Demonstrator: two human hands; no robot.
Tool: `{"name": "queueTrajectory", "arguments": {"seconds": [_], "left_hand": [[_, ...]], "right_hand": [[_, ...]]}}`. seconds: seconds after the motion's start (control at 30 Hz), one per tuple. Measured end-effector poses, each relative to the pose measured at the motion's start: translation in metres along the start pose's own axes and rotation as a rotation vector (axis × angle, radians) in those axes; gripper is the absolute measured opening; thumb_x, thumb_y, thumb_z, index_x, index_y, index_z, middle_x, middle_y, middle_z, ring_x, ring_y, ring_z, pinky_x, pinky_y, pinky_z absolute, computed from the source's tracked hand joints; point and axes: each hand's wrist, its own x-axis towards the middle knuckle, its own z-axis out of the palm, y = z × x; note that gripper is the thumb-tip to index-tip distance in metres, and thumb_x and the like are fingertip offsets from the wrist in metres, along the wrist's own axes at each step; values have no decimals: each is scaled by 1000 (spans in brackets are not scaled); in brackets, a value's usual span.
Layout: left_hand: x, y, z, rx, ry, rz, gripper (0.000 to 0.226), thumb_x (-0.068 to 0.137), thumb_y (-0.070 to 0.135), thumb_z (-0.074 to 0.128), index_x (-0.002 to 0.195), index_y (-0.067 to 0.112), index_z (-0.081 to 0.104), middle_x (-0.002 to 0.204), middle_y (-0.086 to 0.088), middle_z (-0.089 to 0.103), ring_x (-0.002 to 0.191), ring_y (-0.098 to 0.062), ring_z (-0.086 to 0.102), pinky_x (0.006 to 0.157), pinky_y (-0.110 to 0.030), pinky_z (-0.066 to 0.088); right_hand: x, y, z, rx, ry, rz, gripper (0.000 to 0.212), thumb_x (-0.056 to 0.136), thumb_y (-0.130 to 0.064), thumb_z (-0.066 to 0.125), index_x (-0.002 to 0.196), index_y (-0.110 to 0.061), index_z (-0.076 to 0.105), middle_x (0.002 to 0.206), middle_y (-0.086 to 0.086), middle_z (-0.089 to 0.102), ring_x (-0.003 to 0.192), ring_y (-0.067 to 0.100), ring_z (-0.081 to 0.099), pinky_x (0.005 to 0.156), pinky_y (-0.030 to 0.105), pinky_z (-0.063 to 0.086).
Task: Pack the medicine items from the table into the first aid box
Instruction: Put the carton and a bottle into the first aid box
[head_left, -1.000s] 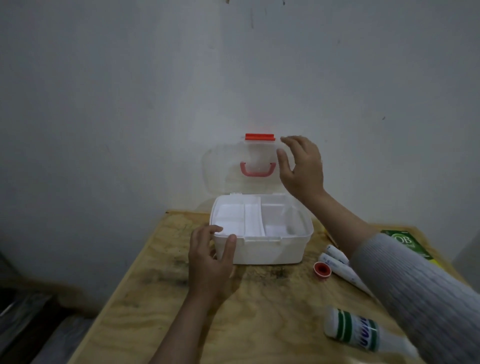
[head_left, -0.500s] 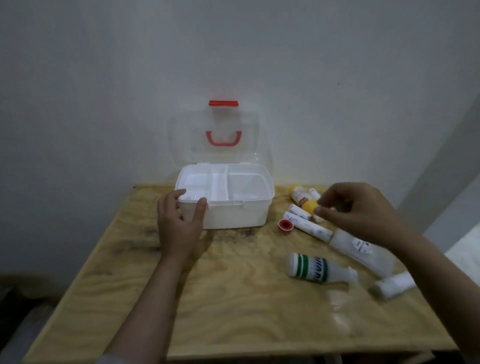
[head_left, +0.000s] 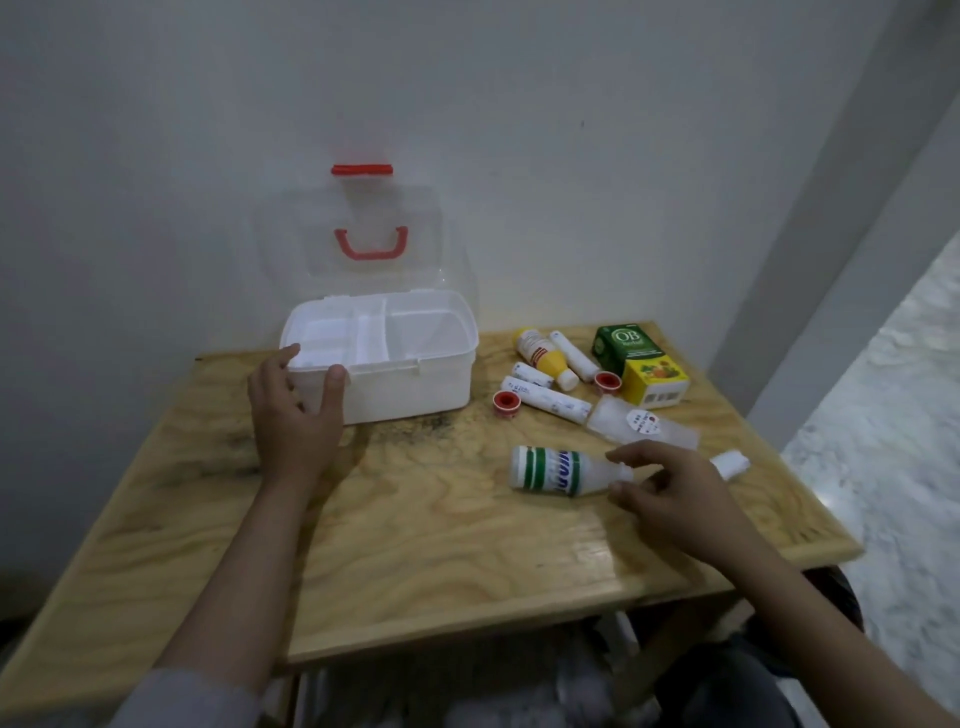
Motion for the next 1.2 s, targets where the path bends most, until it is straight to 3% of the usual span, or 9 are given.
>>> {"name": "queueTrajectory", "arguments": {"seconds": [0.1,0.2,0.37,0.57,0.7,0.83,0.97,1.13,1.2], "left_hand": [[0,1,0,4,-9,-1,54,84,41,60,126,11,49,129,-18,47,109,-29,51,81,-32,44],[0,1,-1,2,-17,-8,54,84,42,60,127,11,48,130,-18,47,109,-27,51,81,-33,45],[-1,3,-1,-4,-16,-15,55,83,42,59,127,11,48,129,-18,47,107,-22,49,80,-32,45],[-1,4,-2,-11,-19,-61,50,85,40,63,126,17,47,131,-13,45,110,-29,52,83,-44,53],[-1,4,-2,-20,-10,-69,50,84,42,63,126,21,46,131,-10,45,108,-21,50,84,-45,55],[0,5,-3,-26,-12,-70,50,84,41,63,126,21,47,129,-10,46,106,-22,50,83,-45,55],[-2,5,-3,-21,-15,-75,51,83,45,62,126,22,46,130,-9,45,108,-22,51,82,-44,56],[-1,5,-2,-10,-5,-78,50,84,45,61,126,24,44,131,-7,45,106,-15,47,83,-42,55],[0,6,-1,2,4,-89,50,84,44,61,126,24,44,131,-7,45,107,-13,45,83,-40,55]], "right_hand": [[0,0,1,70,6,17,16,75,-16,75,88,-24,69,94,-6,66,58,5,64,56,27,54],[-1,-3,0,224,-1,22,12,78,-12,72,87,-18,69,96,-1,68,56,2,66,53,17,51],[10,-20,-5,511,65,11,11,77,-6,72,88,-6,70,91,12,72,72,21,73,69,30,61],[36,-65,-19,736,171,-133,10,80,-2,68,86,-9,71,75,9,74,67,17,72,58,19,55],[67,-105,-19,554,237,-278,14,81,-11,70,94,-13,70,87,11,72,74,18,73,66,28,60],[104,-134,7,267,249,-466,16,80,-13,70,96,-15,71,98,5,64,77,15,67,71,17,56],[132,-152,30,58,120,-563,22,82,-15,68,104,-15,70,99,-1,61,73,11,63,64,7,50],[146,-159,54,-18,-67,-613,22,80,-13,70,102,-12,70,106,4,69,80,16,67,74,22,55],[146,-158,63,4,-96,-606,21,80,-11,70,101,-11,71,105,4,71,80,16,68,72,17,54]]}}
